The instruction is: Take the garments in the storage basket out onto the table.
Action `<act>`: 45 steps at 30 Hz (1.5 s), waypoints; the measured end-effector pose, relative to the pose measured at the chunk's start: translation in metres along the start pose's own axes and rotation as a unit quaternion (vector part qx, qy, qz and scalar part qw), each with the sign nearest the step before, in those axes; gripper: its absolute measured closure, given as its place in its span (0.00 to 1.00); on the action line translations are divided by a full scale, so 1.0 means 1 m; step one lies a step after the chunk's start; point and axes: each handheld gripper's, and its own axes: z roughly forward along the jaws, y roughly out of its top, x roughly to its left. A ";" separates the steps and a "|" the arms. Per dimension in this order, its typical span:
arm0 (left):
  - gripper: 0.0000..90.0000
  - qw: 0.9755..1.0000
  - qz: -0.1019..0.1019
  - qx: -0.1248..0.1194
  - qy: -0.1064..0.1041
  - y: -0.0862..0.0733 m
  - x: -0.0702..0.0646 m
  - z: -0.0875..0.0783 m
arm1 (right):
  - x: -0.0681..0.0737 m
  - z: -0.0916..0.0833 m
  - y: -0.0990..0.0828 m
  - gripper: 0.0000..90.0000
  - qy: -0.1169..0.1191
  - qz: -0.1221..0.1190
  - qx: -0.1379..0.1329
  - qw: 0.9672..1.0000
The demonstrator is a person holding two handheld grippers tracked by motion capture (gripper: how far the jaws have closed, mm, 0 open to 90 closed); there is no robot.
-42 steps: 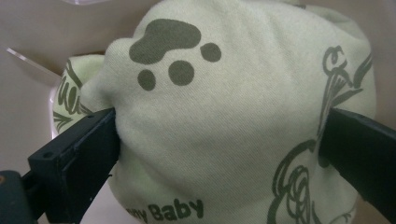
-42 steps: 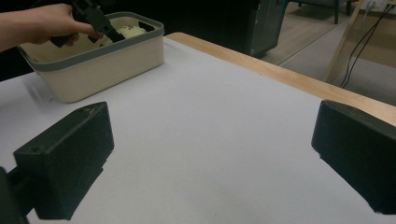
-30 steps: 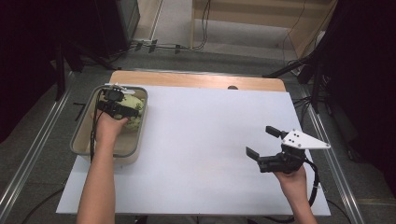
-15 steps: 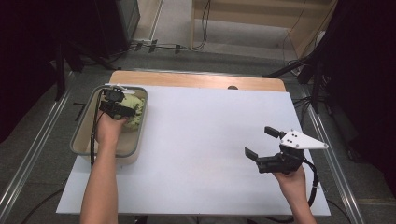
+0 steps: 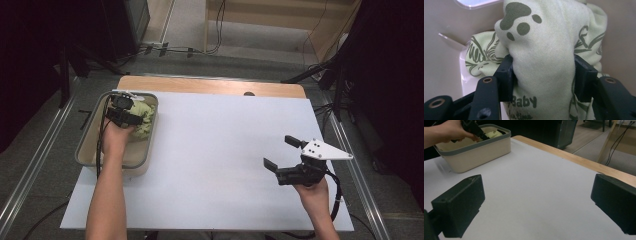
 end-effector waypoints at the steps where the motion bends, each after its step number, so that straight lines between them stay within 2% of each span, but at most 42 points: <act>1: 0.52 1.000 0.002 -0.001 0.000 0.000 0.000 -0.001 | 0.000 0.000 0.000 0.00 -0.001 0.002 0.000 1.000; 5: 0.54 1.000 -0.001 -0.004 -0.005 -0.001 0.002 -0.002 | -0.001 -0.001 0.000 0.00 -0.002 0.001 -0.001 1.000; 11: 0.55 1.000 0.004 -0.005 -0.011 -0.002 0.003 -0.004 | -0.001 -0.001 -0.001 0.00 -0.004 0.000 0.000 1.000; 17: 0.56 0.999 -0.004 -0.004 -0.036 -0.004 0.009 -0.007 | -0.002 -0.001 -0.001 0.00 -0.005 0.000 0.000 1.000; 24: 0.56 0.999 0.007 -0.009 -0.039 -0.007 0.011 -0.013 | -0.002 -0.001 -0.001 0.00 -0.007 0.001 0.000 1.000; 34: 0.57 0.998 0.020 -0.036 -0.053 -0.011 0.010 -0.029 | -0.004 -0.002 -0.001 0.00 -0.009 0.001 -0.004 1.000; 37: 0.57 0.996 0.013 -0.047 -0.068 -0.016 0.013 -0.033 | -0.003 -0.002 -0.001 0.00 -0.009 0.001 -0.004 1.000; 42: 0.57 0.995 0.018 -0.062 -0.071 -0.024 0.016 -0.040 | -0.003 -0.002 -0.001 0.00 -0.008 -0.001 -0.005 1.000; 45: 0.57 0.994 0.019 -0.073 -0.080 -0.027 0.017 -0.046 | -0.003 -0.003 -0.001 0.00 -0.010 0.001 -0.005 1.000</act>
